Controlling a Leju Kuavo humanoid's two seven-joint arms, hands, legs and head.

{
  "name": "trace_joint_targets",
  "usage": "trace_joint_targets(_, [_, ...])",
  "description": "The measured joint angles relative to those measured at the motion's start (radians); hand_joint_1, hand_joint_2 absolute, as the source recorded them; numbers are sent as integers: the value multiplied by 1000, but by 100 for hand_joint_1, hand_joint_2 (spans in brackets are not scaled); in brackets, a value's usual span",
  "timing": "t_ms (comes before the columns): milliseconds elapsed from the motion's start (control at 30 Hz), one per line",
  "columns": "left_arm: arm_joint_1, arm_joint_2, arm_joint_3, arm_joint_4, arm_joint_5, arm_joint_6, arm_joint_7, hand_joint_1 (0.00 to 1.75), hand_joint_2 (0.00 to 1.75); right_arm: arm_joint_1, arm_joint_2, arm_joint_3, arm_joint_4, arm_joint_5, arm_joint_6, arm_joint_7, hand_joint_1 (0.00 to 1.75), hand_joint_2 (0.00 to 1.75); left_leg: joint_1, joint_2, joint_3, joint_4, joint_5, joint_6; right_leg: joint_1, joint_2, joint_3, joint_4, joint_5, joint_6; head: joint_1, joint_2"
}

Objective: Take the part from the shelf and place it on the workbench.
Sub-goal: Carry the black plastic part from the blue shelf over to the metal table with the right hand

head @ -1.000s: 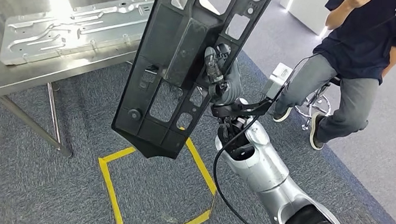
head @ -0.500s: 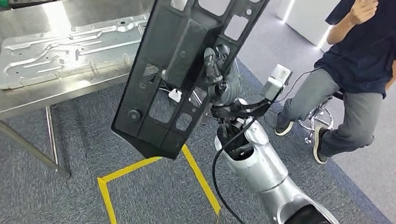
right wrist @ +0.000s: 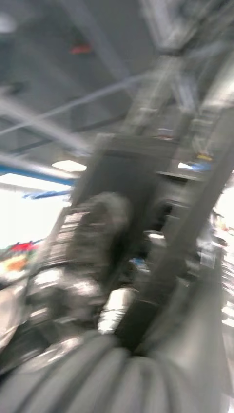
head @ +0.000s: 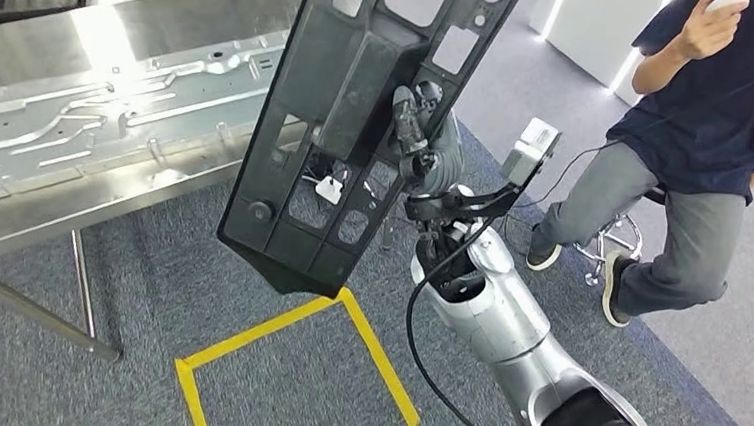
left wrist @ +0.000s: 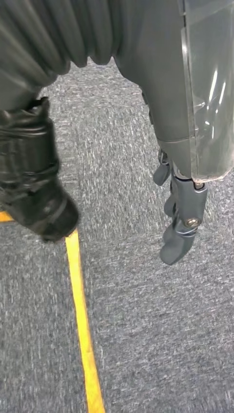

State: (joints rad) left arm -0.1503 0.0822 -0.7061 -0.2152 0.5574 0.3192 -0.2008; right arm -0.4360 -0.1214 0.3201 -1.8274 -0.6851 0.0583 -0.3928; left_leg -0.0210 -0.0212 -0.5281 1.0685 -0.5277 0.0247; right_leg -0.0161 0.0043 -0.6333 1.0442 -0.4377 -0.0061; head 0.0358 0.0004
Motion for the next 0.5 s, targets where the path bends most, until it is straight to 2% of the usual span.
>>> trace_joint_targets(67, [-1,0,0,0,1,0,0,0,175,0,0,0,0,0,0,-1,175,175,6,10,-61,96,-6,-13,-1,0,23,-7,-13,-7,-1,0])
trace_joint_targets(133, [1,0,0,0,2,0,0,0,175,2,0,0,0,0,0,0,175,175,10,14,-145,193,-47,-19,0,-1,46,-11,-31,-9,-2,0])
trace_joint_targets(167, [4,0,0,0,2,0,1,0,175,3,0,0,0,0,0,0,175,175,11,14,-178,214,-71,-19,1,0,60,-13,-42,-9,-2,0])
trace_joint_targets(200, [7,-1,0,0,2,0,1,0,175,3,0,0,0,0,0,0,175,175,10,14,-198,207,-81,-14,4,0,76,-14,-55,-10,-2,0])
trace_joint_targets(233, [9,-1,0,0,3,0,2,0,175,4,0,0,1,-1,0,0,175,175,8,14,-205,173,-67,-6,8,0,94,-15,-68,-11,-2,0])
trace_joint_targets(267, [10,-1,0,0,3,0,2,0,175,4,0,0,1,-2,0,-1,175,175,4,14,-203,118,-23,6,13,0,113,-18,-81,-11,-2,0])
trace_joint_targets(333, [14,2,0,1,4,1,4,0,175,5,0,0,2,-6,-1,-1,175,175,-10,7,-187,5,107,35,21,3,152,-26,-106,-9,0,0])
trace_joint_targets(367, [15,4,0,1,5,1,4,0,175,6,0,0,3,-8,-1,-2,175,175,-17,3,-174,-29,149,47,21,6,167,-34,-117,-6,1,0])
trace_joint_targets(400, [17,6,0,2,6,2,5,0,175,8,0,0,4,-9,-2,-2,175,175,-23,-1,-160,-48,166,55,20,8,181,-34,-122,-3,2,0])
trace_joint_targets(433, [16,7,0,2,8,2,6,0,175,8,0,0,5,-10,-2,-3,175,175,-25,-1,-143,-56,154,61,19,9,191,-30,-120,1,2,0])
trace_joint_targets(500, [11,8,0,2,11,3,6,0,175,8,0,-1,5,-10,-3,-4,175,175,-22,1,-101,-83,143,62,16,6,189,12,-104,8,2,0])
